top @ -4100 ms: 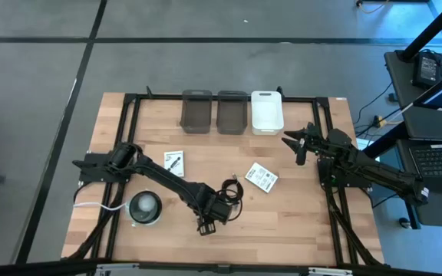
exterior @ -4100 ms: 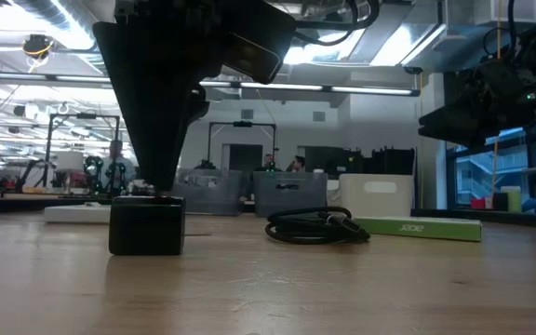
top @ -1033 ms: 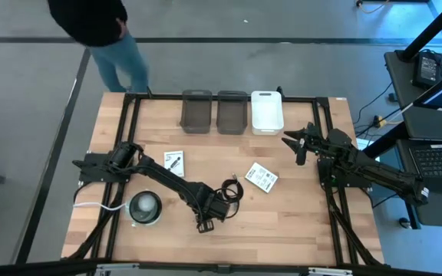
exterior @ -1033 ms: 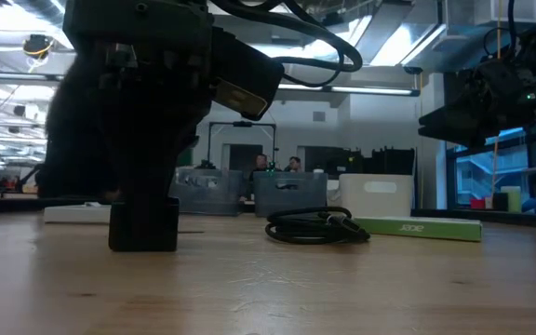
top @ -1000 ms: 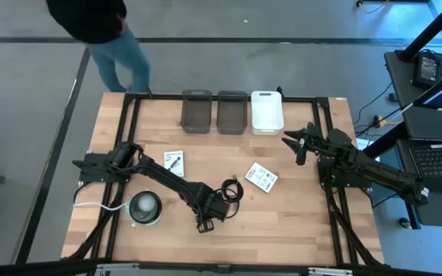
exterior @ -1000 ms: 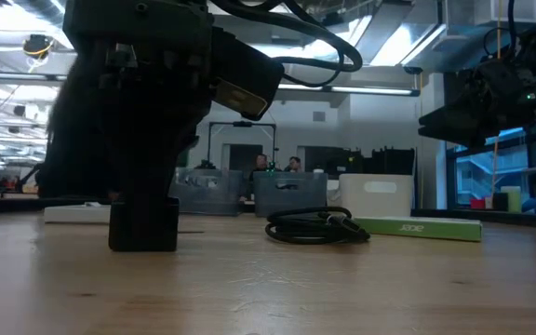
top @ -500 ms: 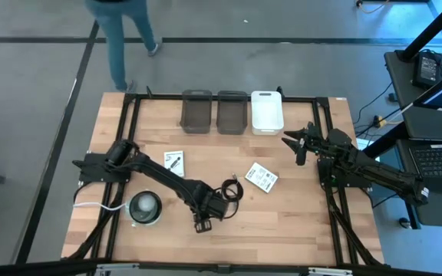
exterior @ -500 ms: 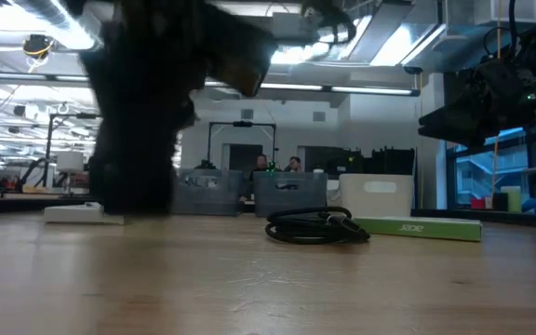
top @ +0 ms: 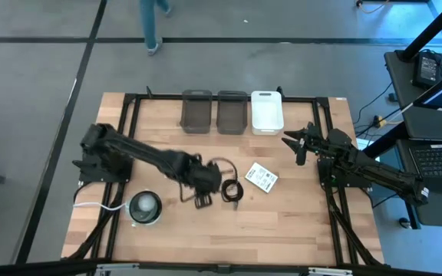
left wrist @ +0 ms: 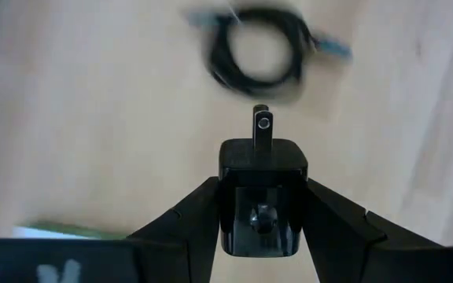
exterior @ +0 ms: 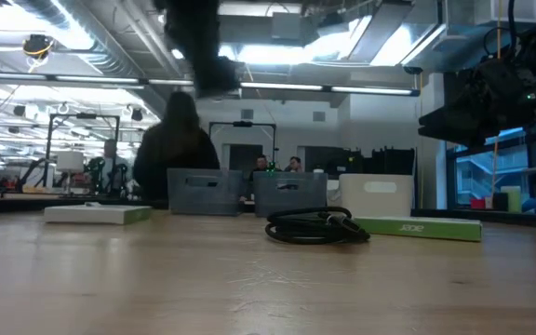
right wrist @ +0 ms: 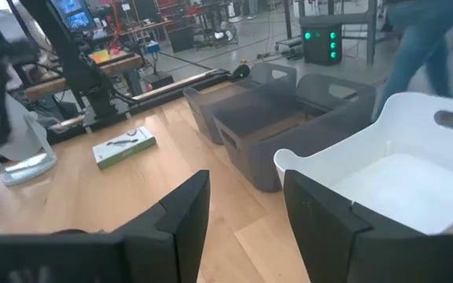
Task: Pick and place items into bin
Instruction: Put the black charger adapter into the left gray bin
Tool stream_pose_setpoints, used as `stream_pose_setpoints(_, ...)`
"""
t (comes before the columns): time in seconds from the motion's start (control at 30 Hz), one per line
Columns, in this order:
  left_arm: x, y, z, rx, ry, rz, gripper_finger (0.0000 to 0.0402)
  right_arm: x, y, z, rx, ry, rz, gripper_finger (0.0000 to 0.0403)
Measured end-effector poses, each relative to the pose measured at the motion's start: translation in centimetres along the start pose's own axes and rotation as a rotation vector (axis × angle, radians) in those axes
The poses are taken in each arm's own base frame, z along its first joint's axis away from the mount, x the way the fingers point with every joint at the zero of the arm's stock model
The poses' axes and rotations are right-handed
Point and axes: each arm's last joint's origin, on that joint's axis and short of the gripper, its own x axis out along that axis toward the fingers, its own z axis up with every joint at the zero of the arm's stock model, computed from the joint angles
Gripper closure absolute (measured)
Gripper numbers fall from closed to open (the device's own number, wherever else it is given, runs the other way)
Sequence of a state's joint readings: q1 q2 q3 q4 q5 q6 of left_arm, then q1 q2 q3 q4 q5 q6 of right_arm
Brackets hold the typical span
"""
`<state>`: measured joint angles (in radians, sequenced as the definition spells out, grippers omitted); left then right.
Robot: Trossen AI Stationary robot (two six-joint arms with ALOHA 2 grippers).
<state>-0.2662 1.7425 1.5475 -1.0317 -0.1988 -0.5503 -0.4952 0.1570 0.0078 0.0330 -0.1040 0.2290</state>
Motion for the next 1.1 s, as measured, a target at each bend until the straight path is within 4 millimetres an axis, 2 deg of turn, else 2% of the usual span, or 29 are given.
stream_pose_setpoints(0.1,-2.4,2.6,1.0,-0.046,-0.138,0.096,0.0246,0.0,0.0,0.0,0.018,0.0,0.0,0.0233)
stream_pose_setpoints(0.23,-4.4,6.4,2.0,-0.154,-0.255,0.232,0.0245,0.0,0.0,0.0,0.029,0.0,0.0,0.0233)
stream_pose_setpoints(0.33,-5.1,9.2,2.7,-0.203,-0.29,0.304,0.0245,0.0,0.0,0.0,0.03,0.0,0.0,0.0233)
stream_pose_setpoints(0.47,-4.8,13.5,3.7,-0.281,-0.272,0.371,0.0245,0.0,0.0,0.0,0.029,0.0,0.0,0.0233)
stream_pose_setpoints(0.63,-3.2,18.7,4.6,-0.424,-0.207,0.404,0.0245,0.0,0.0,0.0,0.03,0.0,0.0,0.0233)
stream_pose_setpoints(0.8,-0.4,23.1,5.0,-0.523,-0.11,0.404,0.0245,0.0,0.0,0.0,0.032,0.0,0.0,0.0233)
stream_pose_setpoints(1.0,4.2,26.9,5.0,-0.625,0.01,0.436,0.0245,0.0,0.0,0.0,0.031,0.0,0.0,0.0233)
stream_pose_setpoints(1.1,6.6,27.9,4.9,-0.671,0.067,0.404,0.0245,0.0,0.0,0.0,0.032,0.0,0.0,0.0233)
